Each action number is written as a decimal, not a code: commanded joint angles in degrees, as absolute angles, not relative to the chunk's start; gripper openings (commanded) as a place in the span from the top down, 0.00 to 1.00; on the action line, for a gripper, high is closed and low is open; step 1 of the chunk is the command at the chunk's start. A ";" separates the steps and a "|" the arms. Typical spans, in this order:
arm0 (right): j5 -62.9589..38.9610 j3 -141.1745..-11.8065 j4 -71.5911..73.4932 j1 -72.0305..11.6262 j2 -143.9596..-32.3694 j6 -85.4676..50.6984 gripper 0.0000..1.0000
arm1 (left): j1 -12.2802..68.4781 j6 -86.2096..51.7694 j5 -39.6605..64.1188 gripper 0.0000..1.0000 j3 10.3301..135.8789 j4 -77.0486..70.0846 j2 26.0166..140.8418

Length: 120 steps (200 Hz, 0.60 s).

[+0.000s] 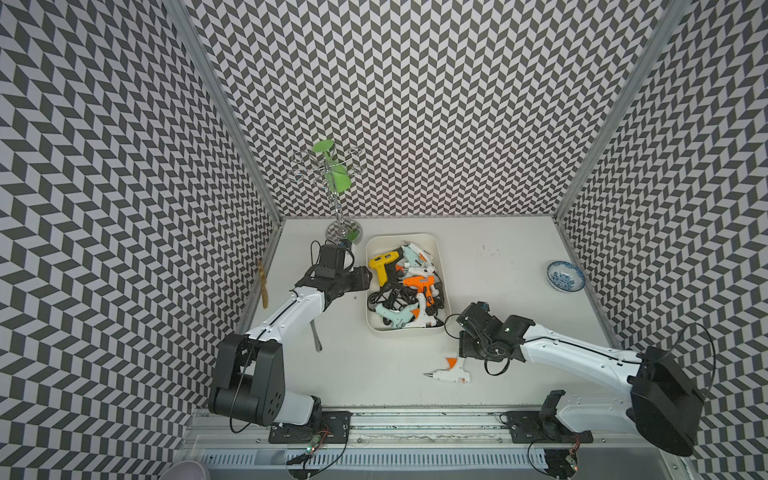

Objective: Put the hot melt glue gun into the storage box
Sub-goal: Pick up the hot melt adhesive gun from the center of the board.

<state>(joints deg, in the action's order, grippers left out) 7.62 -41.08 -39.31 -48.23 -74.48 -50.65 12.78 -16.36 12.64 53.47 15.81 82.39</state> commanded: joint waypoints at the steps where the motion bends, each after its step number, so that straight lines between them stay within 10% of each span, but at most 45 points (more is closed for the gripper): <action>1: 6.89 -40.44 -33.77 -48.75 -75.28 -51.38 0.32 | 13.10 -16.45 13.45 0.42 53.22 14.59 81.05; 77: 6.21 -40.96 -30.88 -50.61 -84.71 -49.31 0.44 | 13.15 -16.28 12.51 0.42 53.35 14.94 81.35; 120: 8.83 -41.93 -31.84 -50.62 -85.75 -49.59 0.73 | 12.94 -16.26 11.34 0.42 53.61 15.29 81.33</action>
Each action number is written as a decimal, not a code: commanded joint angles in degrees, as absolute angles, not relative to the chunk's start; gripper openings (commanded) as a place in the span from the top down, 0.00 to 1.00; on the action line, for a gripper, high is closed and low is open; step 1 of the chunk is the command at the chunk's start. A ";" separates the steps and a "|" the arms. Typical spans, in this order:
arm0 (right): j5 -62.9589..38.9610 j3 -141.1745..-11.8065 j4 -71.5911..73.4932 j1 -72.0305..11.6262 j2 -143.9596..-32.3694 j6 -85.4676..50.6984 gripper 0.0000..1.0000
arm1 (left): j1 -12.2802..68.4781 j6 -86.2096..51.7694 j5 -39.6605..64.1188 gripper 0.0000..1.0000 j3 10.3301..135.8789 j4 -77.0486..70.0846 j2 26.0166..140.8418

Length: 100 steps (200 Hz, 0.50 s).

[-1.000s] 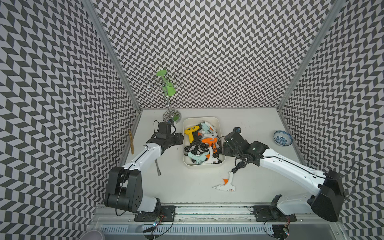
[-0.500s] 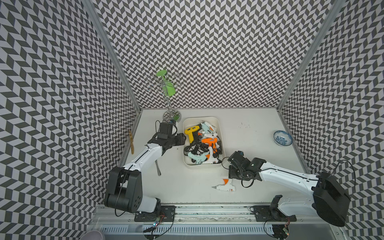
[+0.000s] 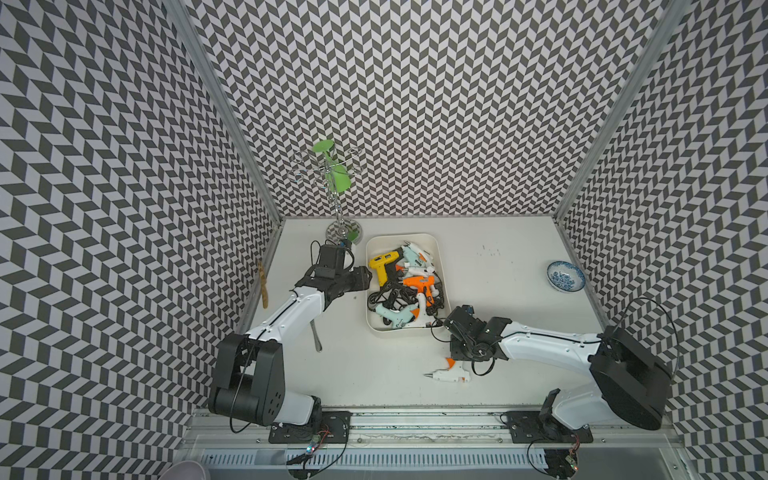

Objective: Put the hot melt glue gun into the storage box
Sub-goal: Pick up the hot melt adhesive gun from the center of the board.

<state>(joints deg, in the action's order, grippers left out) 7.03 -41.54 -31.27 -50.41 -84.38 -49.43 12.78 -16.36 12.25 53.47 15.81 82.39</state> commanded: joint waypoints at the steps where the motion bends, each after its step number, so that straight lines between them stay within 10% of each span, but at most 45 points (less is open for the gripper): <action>1: 8.94 -42.01 -31.87 -50.62 -85.72 -49.58 0.74 | 12.93 -16.26 11.38 0.42 53.66 15.29 81.31; 45: 14.69 -47.27 -39.09 -49.05 -84.64 -45.25 0.98 | 11.92 -16.58 10.81 0.42 53.61 15.47 80.94; 100: 20.54 -60.41 -47.28 -39.06 -76.85 -28.51 0.99 | 9.83 -16.96 10.99 0.42 53.33 15.12 80.52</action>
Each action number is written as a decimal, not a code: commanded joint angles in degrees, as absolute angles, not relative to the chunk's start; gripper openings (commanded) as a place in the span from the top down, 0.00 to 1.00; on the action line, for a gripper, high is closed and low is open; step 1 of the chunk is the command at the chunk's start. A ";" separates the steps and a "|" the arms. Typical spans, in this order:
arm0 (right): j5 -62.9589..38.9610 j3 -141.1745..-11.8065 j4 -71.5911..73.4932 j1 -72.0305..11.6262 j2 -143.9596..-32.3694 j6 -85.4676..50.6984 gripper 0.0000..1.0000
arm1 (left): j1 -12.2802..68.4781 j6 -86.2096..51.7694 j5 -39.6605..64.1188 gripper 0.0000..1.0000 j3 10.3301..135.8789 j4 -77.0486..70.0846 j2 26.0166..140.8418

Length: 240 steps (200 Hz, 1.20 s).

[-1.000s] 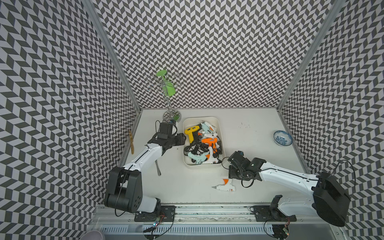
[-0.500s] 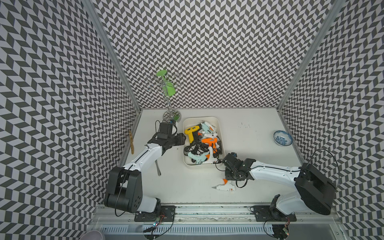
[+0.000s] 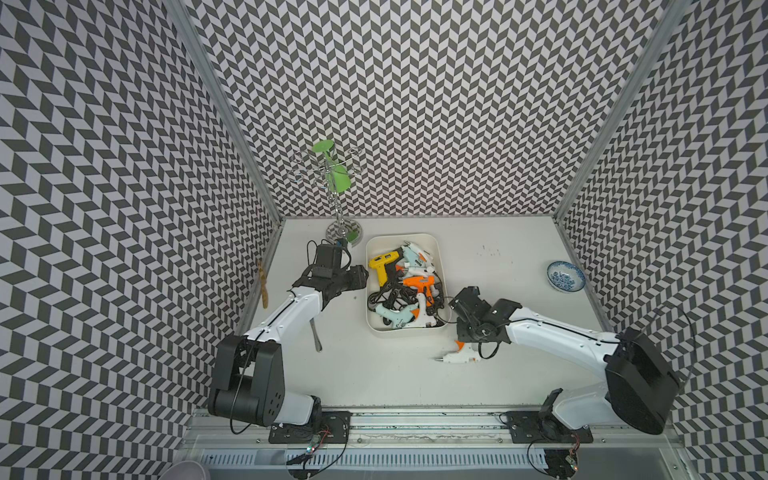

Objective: Put the hot melt glue gun into the storage box
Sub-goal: Pick up the hot melt adhesive gun from the center of the board, then place the hot melt adhesive gun in the storage box.

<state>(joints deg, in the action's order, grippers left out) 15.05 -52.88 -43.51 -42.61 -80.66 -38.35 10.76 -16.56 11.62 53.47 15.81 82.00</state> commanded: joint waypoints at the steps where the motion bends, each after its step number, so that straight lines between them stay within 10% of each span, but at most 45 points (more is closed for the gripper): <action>1: 20.60 -60.83 -47.42 -38.91 -76.83 -28.23 0.99 | 9.75 -16.96 10.99 0.43 53.34 15.12 80.51; 108: 13.25 -112.46 -47.69 -40.40 -107.35 -8.79 0.97 | 5.84 -16.82 11.54 0.42 53.14 15.12 79.79; 240: 0.26 -110.71 -35.52 -44.77 -131.05 -13.04 0.83 | 5.40 -16.95 12.78 0.42 52.97 15.03 80.94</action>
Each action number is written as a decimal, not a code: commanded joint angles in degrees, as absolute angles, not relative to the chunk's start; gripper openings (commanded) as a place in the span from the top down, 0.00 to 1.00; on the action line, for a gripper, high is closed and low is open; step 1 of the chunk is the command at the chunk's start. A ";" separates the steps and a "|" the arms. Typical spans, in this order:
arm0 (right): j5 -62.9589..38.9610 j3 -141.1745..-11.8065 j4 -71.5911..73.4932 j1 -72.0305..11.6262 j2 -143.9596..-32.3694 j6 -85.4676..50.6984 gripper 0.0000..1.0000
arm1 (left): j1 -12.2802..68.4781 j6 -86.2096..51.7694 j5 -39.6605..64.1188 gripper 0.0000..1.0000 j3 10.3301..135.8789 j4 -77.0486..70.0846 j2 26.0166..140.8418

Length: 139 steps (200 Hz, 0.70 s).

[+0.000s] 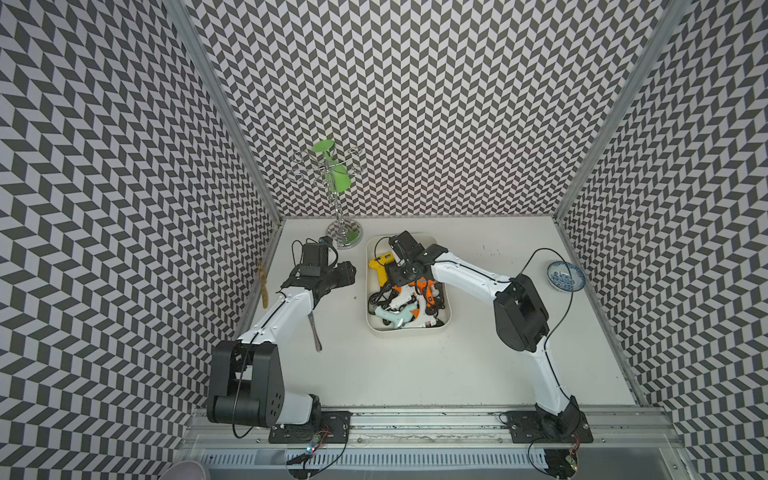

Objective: Put the hot melt glue gun into the storage box
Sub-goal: Place the hot melt adhesive gun in the storage box.

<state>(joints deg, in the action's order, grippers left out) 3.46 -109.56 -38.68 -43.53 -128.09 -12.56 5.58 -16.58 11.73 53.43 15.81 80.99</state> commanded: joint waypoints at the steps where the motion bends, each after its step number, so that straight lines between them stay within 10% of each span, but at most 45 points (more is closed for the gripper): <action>1: 0.22 -110.77 -35.52 -44.88 -131.14 -12.94 0.83 | 5.43 -16.96 12.80 0.42 52.98 15.03 81.03; 63: 7.12 -115.83 -37.62 -46.94 -134.06 -11.08 0.35 | 5.53 -16.80 13.02 0.42 53.20 15.03 81.68; 139: 11.35 -116.03 -38.45 -43.50 -123.58 -9.12 0.34 | 5.79 -16.90 12.82 0.42 53.02 14.45 81.61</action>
<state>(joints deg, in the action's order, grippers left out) 9.21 -116.22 -40.69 -45.56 -128.51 -8.99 5.58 -16.58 12.32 53.43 15.81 81.21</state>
